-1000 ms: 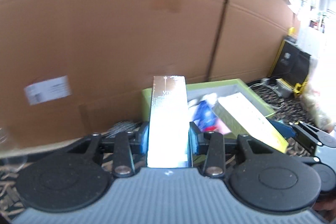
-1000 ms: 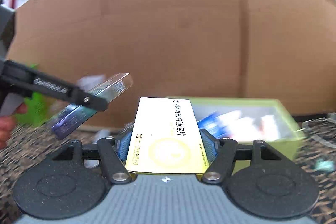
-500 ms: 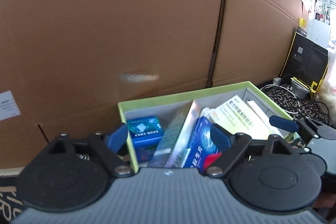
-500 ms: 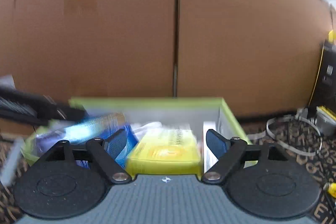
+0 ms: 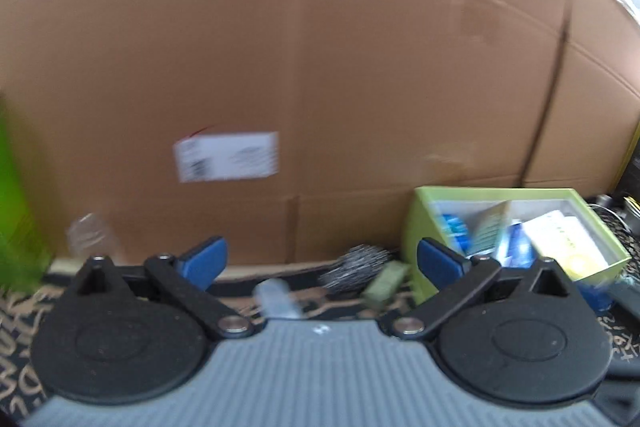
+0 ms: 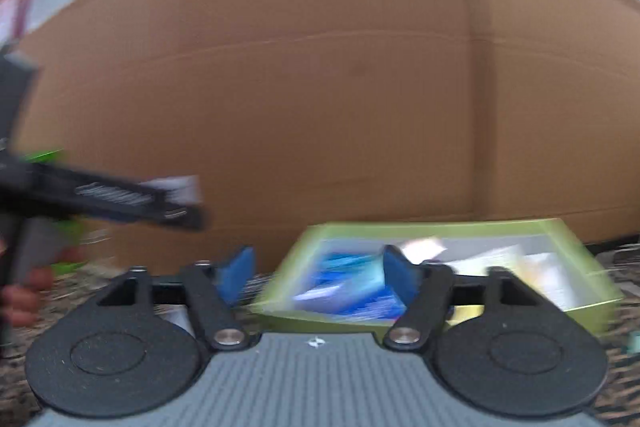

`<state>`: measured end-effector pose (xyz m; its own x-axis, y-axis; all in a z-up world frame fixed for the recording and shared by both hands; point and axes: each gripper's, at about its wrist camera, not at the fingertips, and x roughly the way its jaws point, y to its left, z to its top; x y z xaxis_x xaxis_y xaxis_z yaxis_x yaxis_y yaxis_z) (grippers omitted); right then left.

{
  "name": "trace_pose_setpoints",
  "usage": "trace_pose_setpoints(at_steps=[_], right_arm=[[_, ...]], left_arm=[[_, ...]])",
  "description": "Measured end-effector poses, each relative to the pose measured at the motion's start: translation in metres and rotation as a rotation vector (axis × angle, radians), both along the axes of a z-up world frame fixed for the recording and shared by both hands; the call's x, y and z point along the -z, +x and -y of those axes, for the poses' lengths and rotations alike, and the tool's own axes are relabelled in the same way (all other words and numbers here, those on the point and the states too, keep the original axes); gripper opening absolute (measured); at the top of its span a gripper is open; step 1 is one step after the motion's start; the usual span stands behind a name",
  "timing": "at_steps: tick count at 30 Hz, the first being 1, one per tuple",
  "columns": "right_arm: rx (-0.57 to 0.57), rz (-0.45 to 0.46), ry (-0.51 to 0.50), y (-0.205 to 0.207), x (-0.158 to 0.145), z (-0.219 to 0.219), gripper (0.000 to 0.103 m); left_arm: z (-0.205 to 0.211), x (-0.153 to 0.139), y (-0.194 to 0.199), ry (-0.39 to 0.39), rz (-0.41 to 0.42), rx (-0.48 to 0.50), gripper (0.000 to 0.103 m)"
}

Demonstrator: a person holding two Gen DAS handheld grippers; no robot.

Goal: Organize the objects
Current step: 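Grasp the clear plastic case with the left tool while the right tool grasps the small green box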

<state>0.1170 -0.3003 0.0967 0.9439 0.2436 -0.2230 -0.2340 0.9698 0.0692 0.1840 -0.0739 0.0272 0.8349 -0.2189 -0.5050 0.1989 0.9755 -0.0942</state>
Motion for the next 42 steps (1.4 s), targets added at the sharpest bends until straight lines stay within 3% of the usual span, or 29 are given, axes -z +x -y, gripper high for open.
trace_pose_setpoints(at_steps=[1,3,6,11,12,15,16,18,20,21,24,28,30,33,36,38,39,40,41,42], right_arm=[[-0.046,-0.021,-0.006,0.003,0.004,-0.014,0.052],[-0.113,-0.075,-0.036,0.014,0.016,-0.043,0.047],[-0.141,-0.135,-0.099,0.032,0.036,-0.077,0.047],[0.021,-0.154,-0.180,0.056,0.050,-0.086,0.049],[0.082,-0.163,-0.187,0.059,0.051,-0.081,0.042],[0.126,-0.196,-0.096,0.055,0.050,-0.066,0.038],[0.145,-0.196,-0.097,0.054,0.050,-0.064,0.038],[0.179,-0.193,-0.152,0.051,0.052,-0.070,0.043],[0.182,-0.194,-0.159,0.045,0.058,-0.074,0.051],[0.173,-0.194,-0.160,0.046,0.058,-0.077,0.051],[0.143,-0.207,-0.168,0.056,0.059,-0.092,0.051],[0.142,-0.276,-0.185,0.084,0.061,-0.121,0.053],[0.186,-0.307,-0.190,0.101,0.064,-0.132,0.055],[0.320,-0.320,-0.272,0.119,0.069,-0.148,0.067],[0.391,-0.351,-0.323,0.136,0.078,-0.153,0.068],[0.404,-0.345,-0.298,0.140,0.078,-0.148,0.068],[0.399,-0.348,-0.283,0.140,0.078,-0.144,0.065],[0.383,-0.349,-0.266,0.140,0.078,-0.140,0.047],[0.379,-0.348,-0.254,0.138,0.077,-0.136,0.035],[0.378,-0.351,-0.242,0.137,0.078,-0.132,0.031]], left_arm=[[-0.009,0.004,0.000,-0.001,-0.015,-0.015,0.103],[-0.022,0.013,0.001,-0.004,-0.047,-0.036,0.103],[-0.037,0.029,0.001,-0.004,-0.077,-0.044,0.103],[-0.033,0.052,0.015,-0.007,-0.139,0.002,0.089],[-0.030,0.057,0.020,-0.018,-0.159,0.011,0.086],[-0.016,0.073,0.035,-0.041,-0.215,0.049,0.079],[-0.011,0.079,0.040,-0.033,-0.230,0.060,0.073],[-0.002,0.090,0.048,0.002,-0.267,0.083,0.050],[0.000,0.092,0.045,0.065,-0.236,0.091,0.030],[-0.004,0.091,0.046,0.067,-0.244,0.097,0.027],[-0.031,0.087,0.049,0.029,-0.285,0.080,0.027],[-0.066,0.085,0.046,0.063,-0.284,0.011,0.027],[-0.082,0.086,0.045,0.046,-0.292,-0.001,0.027],[-0.091,0.085,0.043,0.054,-0.286,-0.011,0.027],[-0.093,0.086,0.042,0.054,-0.282,-0.007,0.029],[-0.092,0.086,0.043,0.065,-0.278,0.001,0.029],[-0.092,0.085,0.042,0.068,-0.278,0.002,0.029],[-0.090,0.085,0.043,0.068,-0.278,0.003,0.028],[-0.089,0.085,0.043,0.065,-0.280,0.003,0.028],[-0.090,0.085,0.043,0.062,-0.281,0.002,0.028]])
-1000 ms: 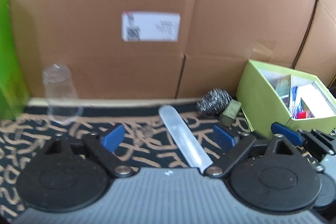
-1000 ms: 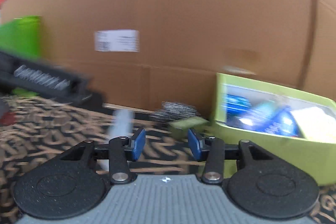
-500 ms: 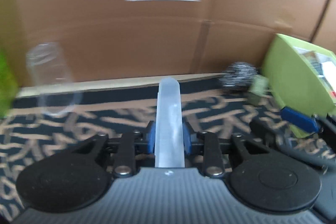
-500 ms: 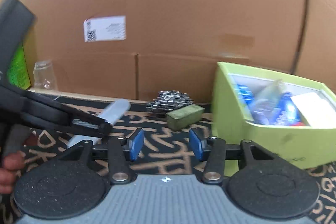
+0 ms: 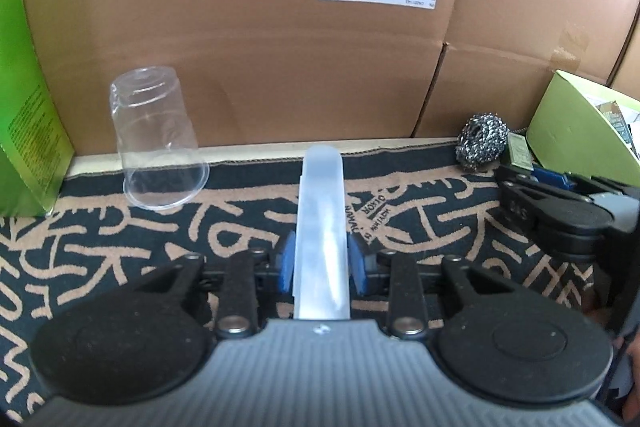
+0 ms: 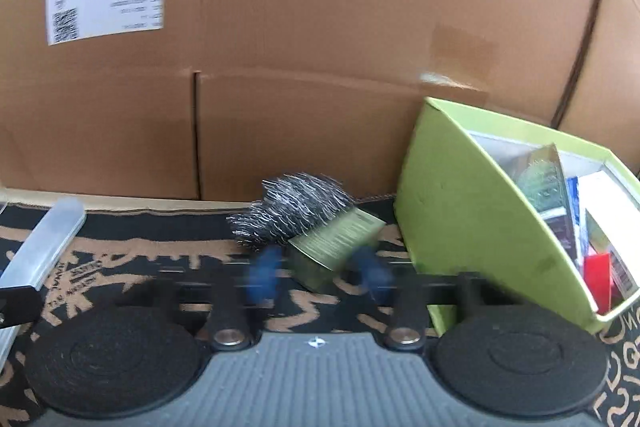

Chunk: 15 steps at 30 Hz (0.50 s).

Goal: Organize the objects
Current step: 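Grasp the clear plastic case with the left tool while the right tool grasps the small green box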

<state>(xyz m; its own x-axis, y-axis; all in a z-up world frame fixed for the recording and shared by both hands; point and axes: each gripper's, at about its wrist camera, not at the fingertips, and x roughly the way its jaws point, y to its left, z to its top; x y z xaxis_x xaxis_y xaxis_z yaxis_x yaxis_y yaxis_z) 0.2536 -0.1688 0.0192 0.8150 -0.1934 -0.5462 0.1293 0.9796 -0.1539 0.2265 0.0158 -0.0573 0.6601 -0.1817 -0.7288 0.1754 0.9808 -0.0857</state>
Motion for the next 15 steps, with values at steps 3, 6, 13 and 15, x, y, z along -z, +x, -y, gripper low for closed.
trace_pose_setpoints(at_steps=[3,6,13,15], right_arm=[[-0.033,0.006,0.031,-0.012,0.000,0.009,0.030],[-0.123,0.012,0.037,-0.037,-0.003,0.011,0.029],[-0.466,-0.048,0.106,-0.125,-0.005,0.015,0.027],[-0.517,-0.057,0.110,-0.140,-0.007,0.013,0.027]], left_arm=[[0.003,0.003,0.003,0.005,0.000,-0.002,0.027],[0.007,0.005,0.000,0.020,0.005,0.001,0.027],[0.013,0.002,-0.036,0.004,-0.020,0.141,0.027],[0.017,0.001,-0.044,0.013,-0.015,0.152,0.032]])
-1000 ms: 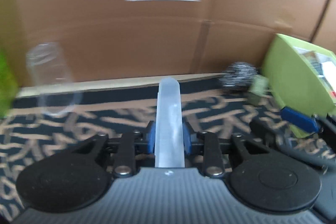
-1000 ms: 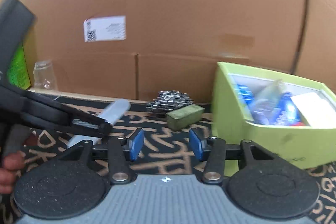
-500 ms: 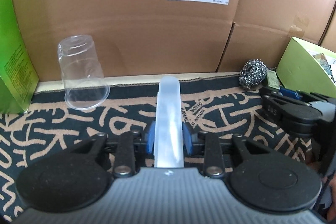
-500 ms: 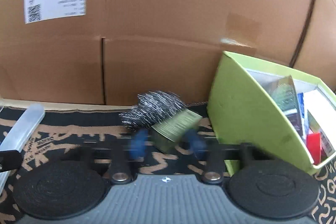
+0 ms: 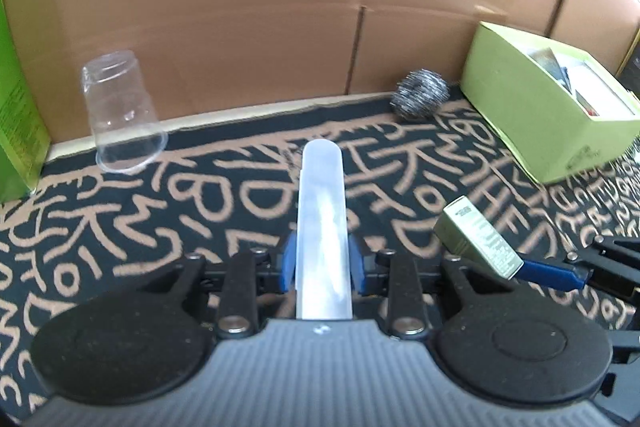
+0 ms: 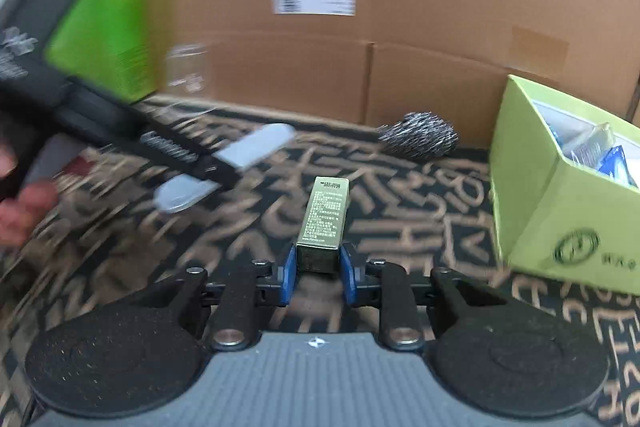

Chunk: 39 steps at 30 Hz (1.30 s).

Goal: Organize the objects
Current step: 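Grasp the clear plastic case with the left tool while the right tool grasps the small green box, then place the clear case and small green box into the shoebox, open both tools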

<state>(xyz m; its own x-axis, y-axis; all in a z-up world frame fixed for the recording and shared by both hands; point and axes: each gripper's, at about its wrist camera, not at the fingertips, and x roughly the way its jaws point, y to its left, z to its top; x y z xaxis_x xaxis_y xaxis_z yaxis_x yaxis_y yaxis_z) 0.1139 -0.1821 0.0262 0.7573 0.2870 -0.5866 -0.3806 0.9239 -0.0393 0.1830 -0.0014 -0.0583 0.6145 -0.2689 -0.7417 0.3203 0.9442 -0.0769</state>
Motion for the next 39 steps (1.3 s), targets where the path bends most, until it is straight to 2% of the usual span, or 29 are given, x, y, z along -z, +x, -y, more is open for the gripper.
trace_pose_setpoints(at_steps=[2,4,6,9,11,13,14,17,20,24,29,33,36,39], right_arm=[[-0.007,0.004,0.013,-0.008,-0.003,0.000,0.028],[-0.007,0.016,0.029,-0.005,-0.003,-0.002,0.041],[0.015,0.028,0.028,-0.001,-0.005,-0.004,0.049],[0.021,0.052,0.036,0.008,-0.005,-0.007,0.050],[0.012,0.045,0.043,0.014,-0.002,-0.008,0.048],[0.011,0.007,0.031,0.019,0.007,-0.010,0.029],[0.010,0.011,0.049,0.018,0.008,-0.008,0.026],[0.028,0.016,0.111,0.007,0.003,-0.001,0.026],[0.044,0.052,0.165,-0.006,-0.009,0.014,0.026],[0.103,0.148,0.217,-0.021,-0.036,0.047,0.026],[0.255,0.295,0.169,-0.025,-0.066,0.098,0.026],[0.403,0.369,0.118,-0.014,-0.074,0.142,0.026],[0.482,0.421,0.059,0.000,-0.072,0.169,0.026],[0.524,0.411,0.041,0.023,-0.067,0.190,0.026]], left_arm=[[0.005,-0.003,0.001,0.006,0.008,-0.017,0.047],[0.010,-0.003,0.004,0.018,0.008,-0.031,0.047],[0.015,-0.001,0.004,0.026,0.004,-0.026,0.047],[0.016,0.004,0.004,0.066,0.016,-0.022,0.042],[0.019,0.004,0.002,0.076,0.018,-0.016,0.029],[0.019,0.003,-0.002,0.074,0.006,-0.017,0.027],[0.020,0.001,-0.003,0.069,-0.001,-0.021,0.027],[0.024,-0.010,-0.010,0.008,0.008,-0.004,0.027],[0.040,-0.035,-0.017,-0.059,0.050,0.064,0.027],[0.078,-0.074,-0.023,-0.103,0.140,0.168,0.027],[0.141,-0.106,-0.018,-0.130,0.205,0.257,0.027],[0.198,-0.116,-0.006,-0.160,0.199,0.310,0.027],[0.235,-0.115,0.008,-0.166,0.193,0.313,0.027],[0.263,-0.106,0.021,-0.140,0.186,0.317,0.027]])
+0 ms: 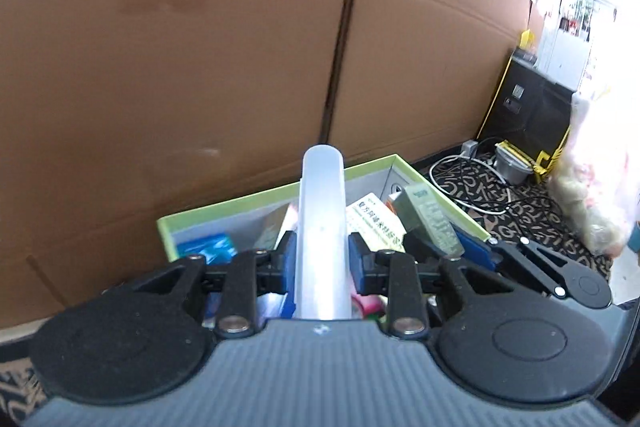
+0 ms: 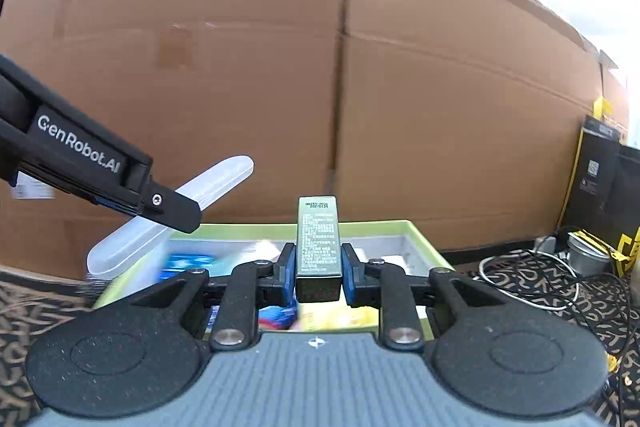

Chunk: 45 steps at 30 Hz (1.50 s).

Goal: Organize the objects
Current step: 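Place the clear case and small green box into the shoebox, open both tools, then grasp the clear plastic cup with the left tool while the right tool grasps the steel wool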

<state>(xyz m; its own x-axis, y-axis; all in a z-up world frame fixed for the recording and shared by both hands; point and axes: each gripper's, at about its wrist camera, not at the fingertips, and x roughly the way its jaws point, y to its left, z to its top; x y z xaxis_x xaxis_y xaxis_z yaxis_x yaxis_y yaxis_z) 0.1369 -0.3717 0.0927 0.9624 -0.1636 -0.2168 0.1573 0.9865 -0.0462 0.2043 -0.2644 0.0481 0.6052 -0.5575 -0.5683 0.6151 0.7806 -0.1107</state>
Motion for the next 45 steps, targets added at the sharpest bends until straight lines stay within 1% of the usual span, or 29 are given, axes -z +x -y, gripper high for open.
trace_pose_setpoints(at_steps=[1,2,3,4,5,6,7,8,9,11,12,13,14,16,19,21,23,26,28,30,31,33,35,36,39,41,43,45], right_arm=[[0.004,0.000,0.000,0.006,0.002,0.006,0.026],[0.006,-0.002,-0.002,0.013,0.004,0.010,0.026],[0.007,-0.013,-0.004,0.021,0.007,0.014,0.027],[0.009,-0.028,-0.007,0.027,0.011,0.017,0.037],[0.019,-0.044,-0.012,0.031,0.015,0.019,0.048],[0.040,-0.049,-0.015,0.032,0.019,0.020,0.067],[0.056,-0.031,-0.013,0.029,0.023,0.020,0.076],[0.064,-0.005,-0.012,0.024,0.026,0.019,0.077],[0.066,0.005,-0.013,0.022,0.029,0.017,0.078],[0.063,-0.006,-0.015,0.018,0.031,0.013,0.078],[0.062,-0.010,-0.015,0.016,0.031,0.009,0.078],[0.058,-0.006,-0.017,0.014,0.028,0.006,0.078],[0.051,0.004,-0.017,0.010,0.024,0.001,0.079],[0.023,0.037,-0.012,0.003,0.014,-0.009,0.085],[-0.032,0.090,-0.011,-0.014,0.002,-0.032,0.090],[-0.082,0.101,-0.016,-0.022,-0.005,-0.051,0.093],[-0.153,0.104,-0.012,-0.029,-0.006,-0.073,0.094],[-0.288,0.060,-0.016,-0.035,0.000,-0.109,0.094],[-0.368,0.015,-0.032,-0.037,0.011,-0.137,0.094],[-0.411,-0.031,-0.062,-0.034,0.023,-0.160,0.094],[-0.425,-0.056,-0.071,-0.031,0.029,-0.170,0.094],[-0.451,-0.112,-0.058,-0.017,0.043,-0.182,0.094],[-0.448,-0.178,-0.024,0.006,0.051,-0.190,0.094],[-0.436,-0.208,-0.012,0.020,0.054,-0.194,0.094],[-0.381,-0.237,-0.008,0.053,0.054,-0.206,0.094],[-0.307,-0.276,-0.027,0.082,0.059,-0.215,0.094],[-0.221,-0.301,-0.040,0.107,0.067,-0.219,0.094],[-0.149,-0.316,-0.040,0.125,0.073,-0.217,0.094]], left_arm=[[0.006,0.005,0.003,0.012,0.009,0.006,0.033],[0.009,0.010,0.005,0.026,0.019,0.012,0.055],[0.008,0.015,0.005,0.038,0.027,-0.003,0.066],[0.003,0.020,0.004,0.038,0.036,-0.023,0.075],[-0.004,0.024,0.002,0.032,0.045,-0.029,0.076],[-0.011,0.028,0.002,0.030,0.042,-0.032,0.077],[-0.019,0.030,0.002,0.025,0.033,-0.046,0.081],[-0.028,0.031,0.002,0.013,0.025,-0.063,0.086],[-0.037,0.032,0.002,0.002,0.019,-0.081,0.087],[-0.051,0.032,-0.001,-0.004,0.020,-0.096,0.087],[-0.059,0.030,-0.004,-0.006,0.030,-0.105,0.087],[-0.068,0.029,-0.008,-0.008,0.045,-0.117,0.089],[-0.077,0.027,-0.011,-0.004,0.060,-0.135,0.096],[-0.097,0.025,-0.020,0.011,0.097,-0.194,0.103],[-0.137,0.024,-0.029,0.055,0.127,-0.278,0.103],[-0.166,0.029,-0.030,0.077,0.124,-0.353,0.103],[-0.200,0.035,-0.027,0.088,0.104,-0.433,0.103],[-0.249,0.048,-0.013,0.092,0.050,-0.552,0.103],[-0.277,0.057,-0.001,0.119,0.033,-0.627,0.103],[-0.305,0.065,0.013,0.166,0.010,-0.682,0.102],[-0.317,0.069,0.021,0.177,-0.007,-0.706,0.098],[-0.339,0.077,0.035,0.152,-0.042,-0.725,0.095],[-0.351,0.084,0.047,0.111,-0.074,-0.719,0.093],[-0.351,0.088,0.052,0.112,-0.079,-0.713,0.093],[-0.350,0.099,0.069,0.156,-0.085,-0.704,0.082],[-0.353,0.104,0.080,0.157,-0.109,-0.706,0.070],[-0.358,0.107,0.087,0.127,-0.127,-0.701,0.067],[-0.360,0.110,0.095,0.127,-0.130,-0.702,0.067]])
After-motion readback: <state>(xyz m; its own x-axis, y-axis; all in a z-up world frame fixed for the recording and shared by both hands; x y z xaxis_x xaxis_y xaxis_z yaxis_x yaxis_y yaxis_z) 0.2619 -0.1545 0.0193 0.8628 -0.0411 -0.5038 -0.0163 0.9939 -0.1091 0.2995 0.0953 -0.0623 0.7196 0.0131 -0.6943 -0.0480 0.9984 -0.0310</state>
